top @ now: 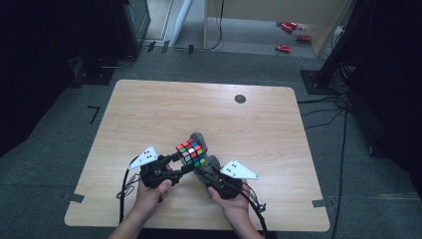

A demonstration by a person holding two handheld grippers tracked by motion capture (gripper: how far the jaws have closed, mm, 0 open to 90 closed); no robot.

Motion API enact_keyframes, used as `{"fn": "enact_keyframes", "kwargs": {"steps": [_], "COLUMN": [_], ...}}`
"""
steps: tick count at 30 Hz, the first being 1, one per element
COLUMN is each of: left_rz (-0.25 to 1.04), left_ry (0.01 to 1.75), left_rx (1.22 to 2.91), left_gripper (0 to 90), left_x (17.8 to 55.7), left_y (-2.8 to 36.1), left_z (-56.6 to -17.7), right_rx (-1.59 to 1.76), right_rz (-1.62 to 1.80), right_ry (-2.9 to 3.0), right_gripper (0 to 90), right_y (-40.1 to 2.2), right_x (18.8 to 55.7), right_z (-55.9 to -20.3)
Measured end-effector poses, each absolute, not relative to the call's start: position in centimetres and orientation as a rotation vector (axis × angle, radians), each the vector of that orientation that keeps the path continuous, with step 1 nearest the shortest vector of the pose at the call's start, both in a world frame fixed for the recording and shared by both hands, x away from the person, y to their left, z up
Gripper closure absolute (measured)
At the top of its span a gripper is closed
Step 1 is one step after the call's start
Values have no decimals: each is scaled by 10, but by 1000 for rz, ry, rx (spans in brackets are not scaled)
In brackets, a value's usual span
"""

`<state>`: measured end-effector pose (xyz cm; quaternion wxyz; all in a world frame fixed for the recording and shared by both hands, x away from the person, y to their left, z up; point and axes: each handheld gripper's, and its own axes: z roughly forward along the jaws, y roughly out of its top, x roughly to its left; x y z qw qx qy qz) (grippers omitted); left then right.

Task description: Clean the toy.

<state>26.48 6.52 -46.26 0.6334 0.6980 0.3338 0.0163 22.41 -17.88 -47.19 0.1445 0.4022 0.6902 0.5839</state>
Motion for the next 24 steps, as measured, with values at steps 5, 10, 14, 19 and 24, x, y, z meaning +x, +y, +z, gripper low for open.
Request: {"fn": "enact_keyframes", "kwargs": {"steps": [5, 10, 14, 19, 24], "left_rz": [41, 44, 42, 40, 40], "left_ry": [766, 771, 773, 776, 775], "left_rx": [1603, 1588, 1591, 1603, 1600], "left_gripper": [353, 354, 353, 353, 353], "left_x": [264, 265, 266, 266, 265], "left_y": [65, 69, 69, 67, 66], "left_z": [-463, -462, -462, -464, -464], "right_rx": [1044, 1100, 1143, 1094, 999], "right_rz": [1701, 1692, 1693, 1696, 1694], "right_ry": [2081, 2030, 1968, 2031, 2101], "right_gripper": [717, 719, 719, 717, 717], "right_y": [-161, -176, -192, -178, -160], "right_x": [216, 223, 228, 222, 215], "right_z": [-473, -471, -468, -473, -475]}}
